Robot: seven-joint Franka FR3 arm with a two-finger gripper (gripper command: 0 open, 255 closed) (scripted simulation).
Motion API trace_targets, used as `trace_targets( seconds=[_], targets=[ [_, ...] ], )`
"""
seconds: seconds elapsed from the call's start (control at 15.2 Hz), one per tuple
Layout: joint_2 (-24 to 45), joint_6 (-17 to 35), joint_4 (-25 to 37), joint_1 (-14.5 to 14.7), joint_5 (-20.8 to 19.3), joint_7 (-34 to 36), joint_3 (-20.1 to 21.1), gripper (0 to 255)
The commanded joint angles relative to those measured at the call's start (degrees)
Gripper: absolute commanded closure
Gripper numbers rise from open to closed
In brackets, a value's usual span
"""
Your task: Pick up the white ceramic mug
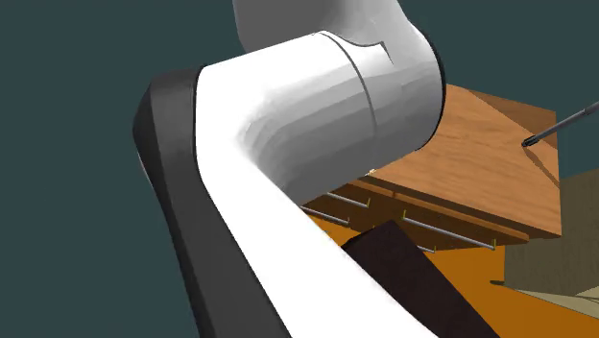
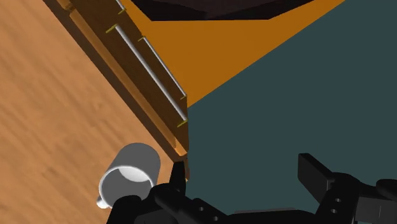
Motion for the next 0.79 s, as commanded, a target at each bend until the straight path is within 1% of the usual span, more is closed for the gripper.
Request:
trace_targets(
  seconds=[0.0, 0.4, 0.73],
  targets=[
    [4.31, 2.55, 1.43, -0.25, 0.15, -1.18, -0.63, 0],
    [17.64, 7.85, 8.42, -1.15, 1.46, -4.28, -1.77, 0],
    [28.82, 10.49, 16.14, -2.48, 2.77, -6.57, -2.01, 0]
  ],
)
